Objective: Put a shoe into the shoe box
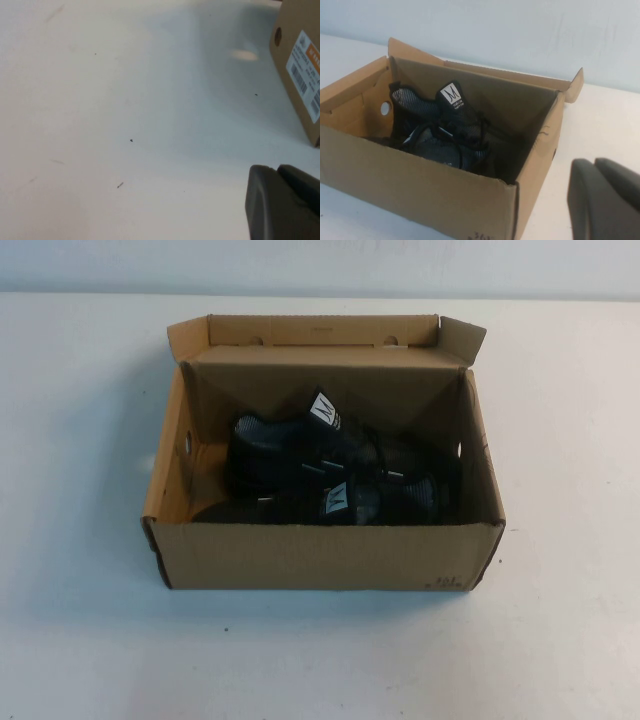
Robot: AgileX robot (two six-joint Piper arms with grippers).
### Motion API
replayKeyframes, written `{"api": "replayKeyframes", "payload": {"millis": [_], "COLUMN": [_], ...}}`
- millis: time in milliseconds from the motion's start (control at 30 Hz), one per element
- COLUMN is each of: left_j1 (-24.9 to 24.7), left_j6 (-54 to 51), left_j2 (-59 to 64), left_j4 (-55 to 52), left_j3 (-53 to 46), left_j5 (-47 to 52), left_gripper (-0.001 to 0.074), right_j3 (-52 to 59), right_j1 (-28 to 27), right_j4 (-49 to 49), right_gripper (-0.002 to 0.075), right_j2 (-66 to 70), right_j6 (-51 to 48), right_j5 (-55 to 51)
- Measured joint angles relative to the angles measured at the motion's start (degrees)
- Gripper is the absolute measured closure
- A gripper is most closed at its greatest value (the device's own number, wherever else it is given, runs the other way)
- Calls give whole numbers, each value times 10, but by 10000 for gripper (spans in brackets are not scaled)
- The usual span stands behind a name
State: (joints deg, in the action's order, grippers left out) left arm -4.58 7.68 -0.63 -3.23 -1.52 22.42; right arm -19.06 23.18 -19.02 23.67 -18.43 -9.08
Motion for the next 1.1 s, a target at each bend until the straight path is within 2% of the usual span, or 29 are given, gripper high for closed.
{"api": "replayKeyframes", "payload": {"millis": [400,733,867,1100], "left_j1": [0,0,0,0], "left_j6": [0,0,0,0], "left_j2": [0,0,0,0], "left_j4": [0,0,0,0], "left_j3": [0,0,0,0], "left_j5": [0,0,0,1], "left_gripper": [736,736,736,736], "right_j3": [0,2,37,146], "right_j1": [-9,-104,-128,-131], "right_j4": [0,0,0,0], "right_gripper": [742,742,742,742], "right_j2": [-21,-101,-134,-224], "right_j6": [0,-1,-1,-1], "right_j5": [-2,-37,-28,-7]}}
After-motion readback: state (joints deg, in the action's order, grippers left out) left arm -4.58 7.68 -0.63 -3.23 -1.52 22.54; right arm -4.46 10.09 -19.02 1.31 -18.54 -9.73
